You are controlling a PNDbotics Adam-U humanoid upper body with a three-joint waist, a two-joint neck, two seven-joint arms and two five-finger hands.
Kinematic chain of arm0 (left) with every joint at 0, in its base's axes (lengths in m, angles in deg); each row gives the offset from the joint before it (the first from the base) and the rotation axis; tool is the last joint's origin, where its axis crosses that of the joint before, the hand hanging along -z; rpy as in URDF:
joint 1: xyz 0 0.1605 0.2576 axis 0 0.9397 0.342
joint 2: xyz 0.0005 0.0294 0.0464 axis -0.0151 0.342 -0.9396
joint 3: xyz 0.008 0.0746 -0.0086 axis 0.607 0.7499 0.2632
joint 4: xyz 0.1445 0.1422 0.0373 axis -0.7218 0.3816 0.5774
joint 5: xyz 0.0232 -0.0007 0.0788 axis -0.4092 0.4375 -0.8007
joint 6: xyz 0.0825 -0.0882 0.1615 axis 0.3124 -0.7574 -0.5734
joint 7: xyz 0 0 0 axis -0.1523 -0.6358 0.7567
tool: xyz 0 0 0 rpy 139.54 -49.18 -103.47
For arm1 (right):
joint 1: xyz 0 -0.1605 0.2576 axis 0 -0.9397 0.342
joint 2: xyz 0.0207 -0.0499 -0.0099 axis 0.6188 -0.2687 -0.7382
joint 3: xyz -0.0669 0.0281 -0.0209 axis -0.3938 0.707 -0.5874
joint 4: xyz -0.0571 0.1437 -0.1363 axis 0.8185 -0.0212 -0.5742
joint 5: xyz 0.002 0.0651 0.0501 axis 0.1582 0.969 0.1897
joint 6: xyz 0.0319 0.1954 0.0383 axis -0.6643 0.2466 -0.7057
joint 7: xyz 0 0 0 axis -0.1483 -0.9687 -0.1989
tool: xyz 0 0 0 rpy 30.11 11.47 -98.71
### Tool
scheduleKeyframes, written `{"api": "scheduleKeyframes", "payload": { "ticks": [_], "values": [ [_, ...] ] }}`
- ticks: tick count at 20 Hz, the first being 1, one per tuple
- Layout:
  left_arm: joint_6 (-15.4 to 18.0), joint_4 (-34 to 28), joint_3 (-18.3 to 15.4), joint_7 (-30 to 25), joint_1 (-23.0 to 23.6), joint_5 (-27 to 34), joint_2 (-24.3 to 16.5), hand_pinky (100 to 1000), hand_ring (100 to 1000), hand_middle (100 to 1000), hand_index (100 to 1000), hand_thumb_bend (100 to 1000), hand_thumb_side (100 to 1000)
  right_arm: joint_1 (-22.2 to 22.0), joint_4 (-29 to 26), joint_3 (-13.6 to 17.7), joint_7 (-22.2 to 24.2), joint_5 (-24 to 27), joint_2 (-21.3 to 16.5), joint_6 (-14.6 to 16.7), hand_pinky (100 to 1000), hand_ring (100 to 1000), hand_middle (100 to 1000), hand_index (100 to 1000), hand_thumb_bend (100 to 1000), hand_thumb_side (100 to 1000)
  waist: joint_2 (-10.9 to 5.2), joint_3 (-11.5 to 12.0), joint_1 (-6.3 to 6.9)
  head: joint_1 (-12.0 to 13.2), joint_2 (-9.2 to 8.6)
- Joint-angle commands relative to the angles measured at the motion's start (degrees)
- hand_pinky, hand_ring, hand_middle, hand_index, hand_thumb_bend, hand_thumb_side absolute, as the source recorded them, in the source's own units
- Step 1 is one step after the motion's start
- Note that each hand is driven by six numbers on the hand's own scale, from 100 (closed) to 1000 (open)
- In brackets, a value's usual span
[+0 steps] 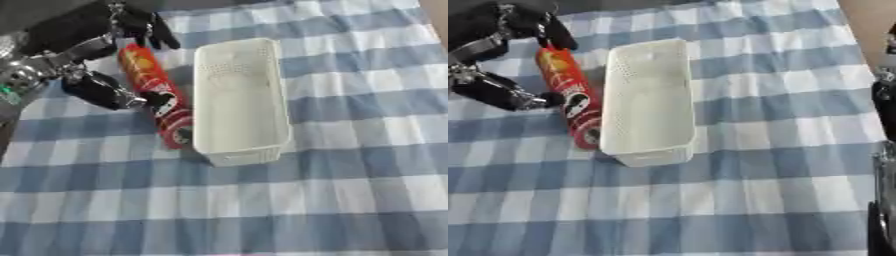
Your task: Pick up objects on the table and place them in the box.
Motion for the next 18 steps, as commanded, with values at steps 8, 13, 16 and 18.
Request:
{"api": "scheduleKeyframes", "payload": {
  "ticks": [8, 13, 16, 18],
  "values": [
    [1.42, -0.68, -0.58, -5.94, -0.02, -8.24, -2.19, 639, 716, 762, 871, 673, 100, 1.45, -0.64, -0.28, 0.54, 0.37, -1.56, 0.09, 783, 918, 934, 912, 100, 536, -0.35, -1.17, 1.4, -0.02, -1.14],
    [2.0, -0.96, -0.67, -7.0, 0.28, -11.44, -2.59, 642, 715, 762, 869, 719, 100, 2.0, -0.45, -0.34, 0.78, 0.54, -2.43, 0.14, 784, 919, 935, 912, 100, 532, 0.11, -2.26, 2.53, -0.43, -1.21],
    [2.12, -0.79, -0.6, -6.69, 0.23, -12.62, -2.55, 638, 710, 760, 867, 713, 100, 2.45, -0.24, -0.37, 0.9, 0.53, -2.62, 0.21, 783, 919, 935, 912, 100, 529, 0.4, -2.64, 2.71, -0.47, -1.31],
    [2.17, -0.56, -0.52, -6.43, 0.27, -13.15, -2.46, 636, 709, 760, 867, 702, 100, 2.74, 0.01, -0.32, 0.89, 0.54, -2.65, 0.23, 783, 919, 935, 913, 100, 528, 0.59, -2.72, 2.57, -0.4, -1.28]
  ]
}}
